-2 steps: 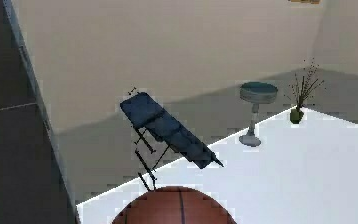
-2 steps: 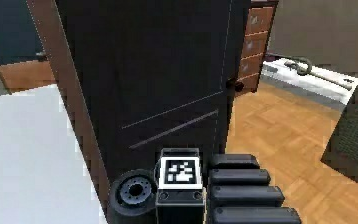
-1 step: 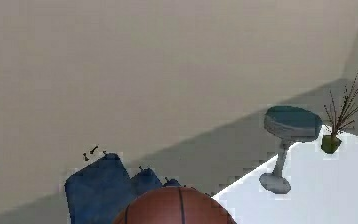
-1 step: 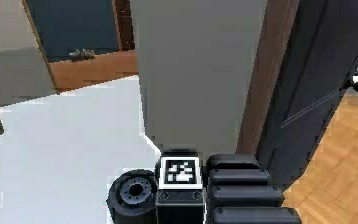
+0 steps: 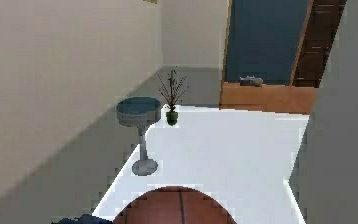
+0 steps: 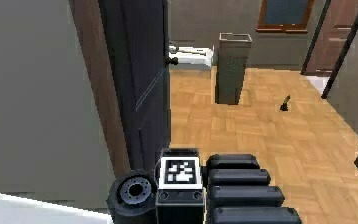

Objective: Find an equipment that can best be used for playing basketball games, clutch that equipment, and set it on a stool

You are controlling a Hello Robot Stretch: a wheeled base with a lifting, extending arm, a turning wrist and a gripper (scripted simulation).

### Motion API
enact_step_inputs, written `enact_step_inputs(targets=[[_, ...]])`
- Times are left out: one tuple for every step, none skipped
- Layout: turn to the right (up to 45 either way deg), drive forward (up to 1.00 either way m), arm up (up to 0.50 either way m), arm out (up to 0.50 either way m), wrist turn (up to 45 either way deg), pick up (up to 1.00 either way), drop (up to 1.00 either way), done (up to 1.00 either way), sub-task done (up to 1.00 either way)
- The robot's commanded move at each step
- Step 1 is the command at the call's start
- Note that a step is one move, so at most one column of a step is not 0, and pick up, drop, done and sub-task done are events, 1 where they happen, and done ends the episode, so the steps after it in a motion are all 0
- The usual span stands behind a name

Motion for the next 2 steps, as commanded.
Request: enact_step_inputs(targets=[[24.0, 0.0, 0.0, 0.0, 0.0, 0.0, 0.0, 0.0, 0.0], [0.0, 0.75, 0.0, 0.0, 0.0, 0.0, 0.0, 0.0, 0.0]])
